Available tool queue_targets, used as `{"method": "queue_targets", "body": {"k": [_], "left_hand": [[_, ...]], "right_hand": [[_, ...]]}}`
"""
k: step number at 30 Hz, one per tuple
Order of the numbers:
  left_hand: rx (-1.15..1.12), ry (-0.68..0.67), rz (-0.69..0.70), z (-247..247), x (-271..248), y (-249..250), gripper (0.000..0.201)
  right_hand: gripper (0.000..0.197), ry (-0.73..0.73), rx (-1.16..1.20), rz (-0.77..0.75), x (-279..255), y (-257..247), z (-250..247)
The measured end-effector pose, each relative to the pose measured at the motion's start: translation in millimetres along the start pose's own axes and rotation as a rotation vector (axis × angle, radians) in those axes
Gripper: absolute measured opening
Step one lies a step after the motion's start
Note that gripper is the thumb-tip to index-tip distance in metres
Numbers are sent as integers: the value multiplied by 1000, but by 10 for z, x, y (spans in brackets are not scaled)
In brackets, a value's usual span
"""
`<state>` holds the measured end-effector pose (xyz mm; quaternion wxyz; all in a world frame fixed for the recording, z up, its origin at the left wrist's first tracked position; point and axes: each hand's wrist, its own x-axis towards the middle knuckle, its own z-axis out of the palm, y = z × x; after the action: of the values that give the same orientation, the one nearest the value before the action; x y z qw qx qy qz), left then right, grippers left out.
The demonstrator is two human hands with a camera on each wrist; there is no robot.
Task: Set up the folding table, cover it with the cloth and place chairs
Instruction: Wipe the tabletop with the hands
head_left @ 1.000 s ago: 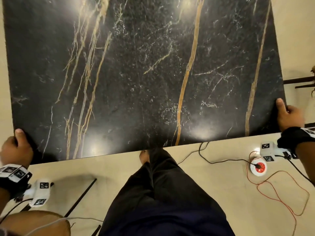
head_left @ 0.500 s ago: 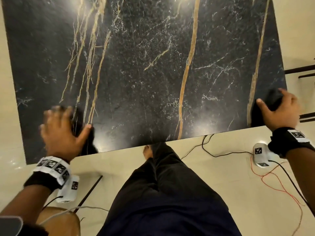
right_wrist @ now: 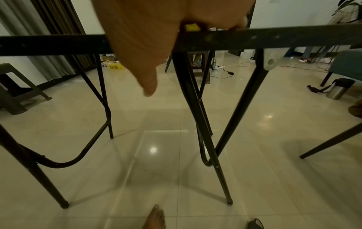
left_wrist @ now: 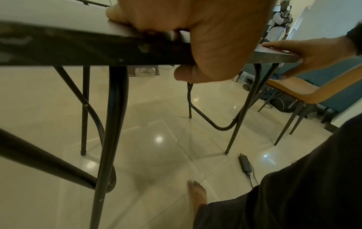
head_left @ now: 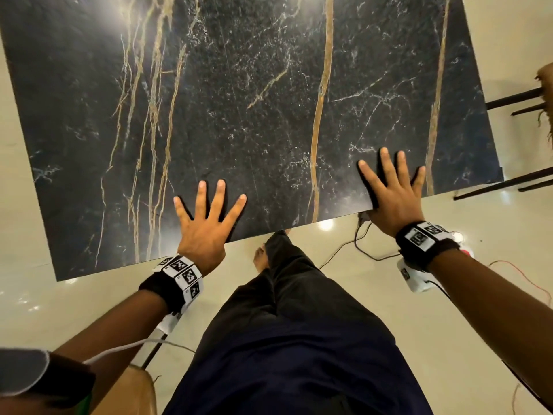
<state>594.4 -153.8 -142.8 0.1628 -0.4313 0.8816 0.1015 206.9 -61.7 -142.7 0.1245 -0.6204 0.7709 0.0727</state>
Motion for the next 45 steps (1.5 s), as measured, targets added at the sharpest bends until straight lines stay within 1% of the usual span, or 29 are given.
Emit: {"method": "queue_targets", "body": {"k": [2, 4, 6, 11, 13, 16, 19, 22, 24, 26, 28, 30, 32, 34, 35, 36, 38, 39, 41, 44, 45], "left_hand": [[25, -29, 1, -6, 4, -15, 114], [34, -47, 4, 3, -5, -47, 114], [36, -42, -1, 12, -19, -78, 115], [33, 0, 26, 53, -20, -103, 125], [44, 5, 34, 67, -17, -99, 125], [47, 16, 27, 47, -20, -96, 122], [11, 14, 10, -22, -20, -61, 116], [-38, -32, -13, -121, 30, 5, 114], [-77, -60, -18, -203, 95, 91, 111], [-128, -62, 5, -283, 164, 186, 103], [-185, -43, 63, -382, 249, 338, 88], [-248, -10, 136, -486, 337, 521, 65], [-355, 9, 202, -607, 438, 788, 46], [-529, -75, 215, -717, 505, 1150, 25], [-568, -136, 211, -747, 515, 1337, 18], [-572, -188, 220, -753, 539, 1539, 16], [-501, -290, 253, -679, 598, 2017, 15], [-460, -338, 271, -628, 639, 2306, 20], [-360, -427, 322, -529, 706, 2791, 28], [-125, -585, 453, -352, 783, 3771, 30], [-59, -623, 470, -305, 800, 3942, 31]], "right_hand": [[125, 2, -22, -3, 40, -74, 6], [117, 1, -34, -24, 10, -122, 24], [114, -7, -40, -25, -13, -160, 40], [118, -14, -49, -17, -5, -166, 63], [114, -15, -44, -10, -11, -157, 63], [103, 2, -16, -2, -2, -171, 46], [99, 15, 15, 13, 3, -151, 23], [92, 10, 35, 14, -4, -143, 28], [94, -12, 52, 22, -8, -137, 8], [97, -67, 78, 6, -9, -125, -17], [98, -101, 88, -12, -29, -84, -71], [98, -134, 141, -25, -78, -23, -148], [86, -139, 265, -26, -169, 97, -225], [68, -106, 412, -28, -349, 284, -260], [60, -86, 457, -33, -462, 377, -246], [53, -63, 496, -23, -597, 498, -217], [43, -52, 583, 36, -935, 844, -120], [41, -63, 626, 77, -1146, 1070, -53], [38, -125, 667, 163, -1528, 1452, 101], [37, -217, 720, 351, -2310, 2223, 425], [37, -251, 730, 402, -2482, 2349, 534]]}}
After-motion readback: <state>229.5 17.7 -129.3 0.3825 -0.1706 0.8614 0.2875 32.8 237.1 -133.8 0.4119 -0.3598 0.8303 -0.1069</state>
